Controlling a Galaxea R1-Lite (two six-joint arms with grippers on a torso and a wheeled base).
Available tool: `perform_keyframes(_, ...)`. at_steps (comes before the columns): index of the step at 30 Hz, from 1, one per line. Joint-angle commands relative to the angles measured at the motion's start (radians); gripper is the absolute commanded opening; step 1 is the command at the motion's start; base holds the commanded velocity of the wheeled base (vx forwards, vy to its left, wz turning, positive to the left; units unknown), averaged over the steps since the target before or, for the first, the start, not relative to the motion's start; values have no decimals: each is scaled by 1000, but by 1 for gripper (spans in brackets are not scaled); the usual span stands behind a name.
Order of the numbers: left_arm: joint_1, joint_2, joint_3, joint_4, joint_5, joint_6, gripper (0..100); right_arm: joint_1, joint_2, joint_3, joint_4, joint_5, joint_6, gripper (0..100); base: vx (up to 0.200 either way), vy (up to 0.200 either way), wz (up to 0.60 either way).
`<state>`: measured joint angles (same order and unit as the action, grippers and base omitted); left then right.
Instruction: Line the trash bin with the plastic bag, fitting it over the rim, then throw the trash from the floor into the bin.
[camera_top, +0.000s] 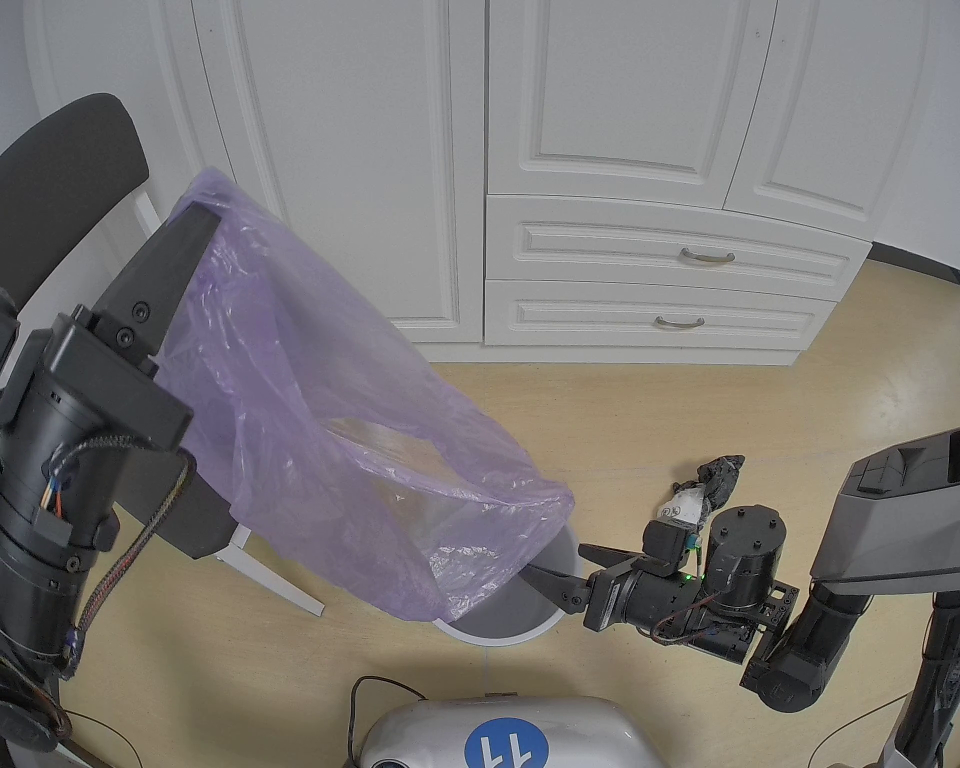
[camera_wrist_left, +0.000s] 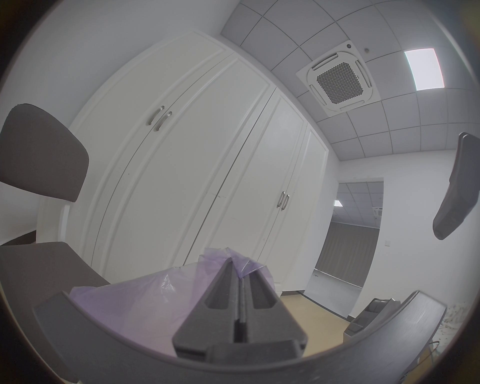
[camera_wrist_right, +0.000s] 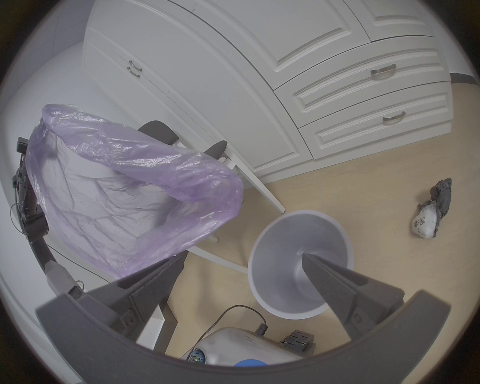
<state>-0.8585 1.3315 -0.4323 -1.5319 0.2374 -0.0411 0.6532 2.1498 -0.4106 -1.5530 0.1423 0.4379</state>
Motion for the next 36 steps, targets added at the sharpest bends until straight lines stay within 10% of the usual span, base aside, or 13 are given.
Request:
perform_keyframes(1,-10,6,1,-1,0,0,0,0,-11,1,-18,0,1,100,0,0,0)
perform_keyframes(12,-2,17,9,1,2,0,0,-17,-163,119,-18,103,-44,100,0,0,0)
perform_keyframes(36,-63,15,0,-1,0,-45,0,-6,-97,-23,-18,-7,73,100,0,0,0)
